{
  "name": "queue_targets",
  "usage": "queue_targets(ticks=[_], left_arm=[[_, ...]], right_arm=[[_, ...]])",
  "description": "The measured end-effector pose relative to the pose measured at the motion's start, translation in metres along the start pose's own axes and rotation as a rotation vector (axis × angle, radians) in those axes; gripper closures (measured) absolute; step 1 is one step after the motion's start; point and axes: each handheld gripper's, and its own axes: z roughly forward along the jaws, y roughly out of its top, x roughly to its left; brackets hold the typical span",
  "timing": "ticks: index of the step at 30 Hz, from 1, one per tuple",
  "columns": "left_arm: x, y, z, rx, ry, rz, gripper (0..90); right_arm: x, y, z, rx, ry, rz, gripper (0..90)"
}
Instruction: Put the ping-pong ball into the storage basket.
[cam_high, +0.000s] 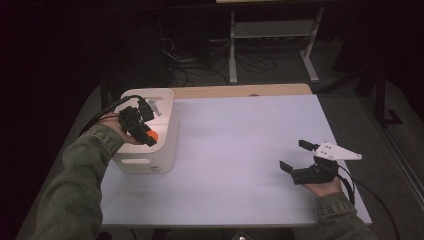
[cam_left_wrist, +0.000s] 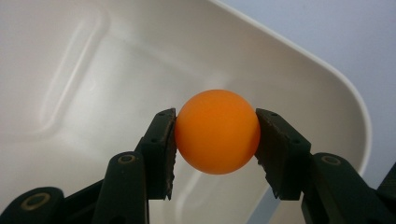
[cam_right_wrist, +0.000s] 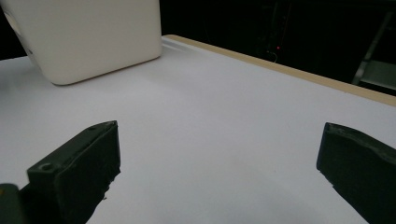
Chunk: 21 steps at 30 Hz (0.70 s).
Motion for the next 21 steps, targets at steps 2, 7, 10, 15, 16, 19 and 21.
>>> queue_targets(ticks=[2,7,10,15,16,19,21], left_arm=[[0.0,0.001,0.003,0.003,-0.006,0.003,50.1],[0.001,0.003,0.01,0.02,-0.009,0.003,50.1],[0.003,0.003,0.013,0.022,-0.013,0.002,50.0],[0.004,0.003,0.019,0.024,-0.018,-0.003,49.8],[0.005,0.002,0.02,0.024,-0.017,-0.004,49.7],[0.005,0.001,0.022,0.025,-0.015,-0.008,49.6],[0.006,0.001,0.024,0.022,-0.02,-0.013,49.6]], right_arm=[[0.0,0.0,0.0,-0.001,0.001,-0.001,0.0],[0.0,0.0,-0.001,-0.001,0.0,0.0,0.0],[0.0,0.0,-0.001,0.0,0.001,-0.002,0.0],[0.0,0.0,-0.001,-0.007,0.0,0.002,0.0],[0.0,0.0,-0.002,-0.006,0.0,0.004,0.0],[0.0,0.001,-0.002,-0.006,0.001,0.003,0.0],[0.001,0.001,-0.002,-0.007,0.002,0.0,0.0]])
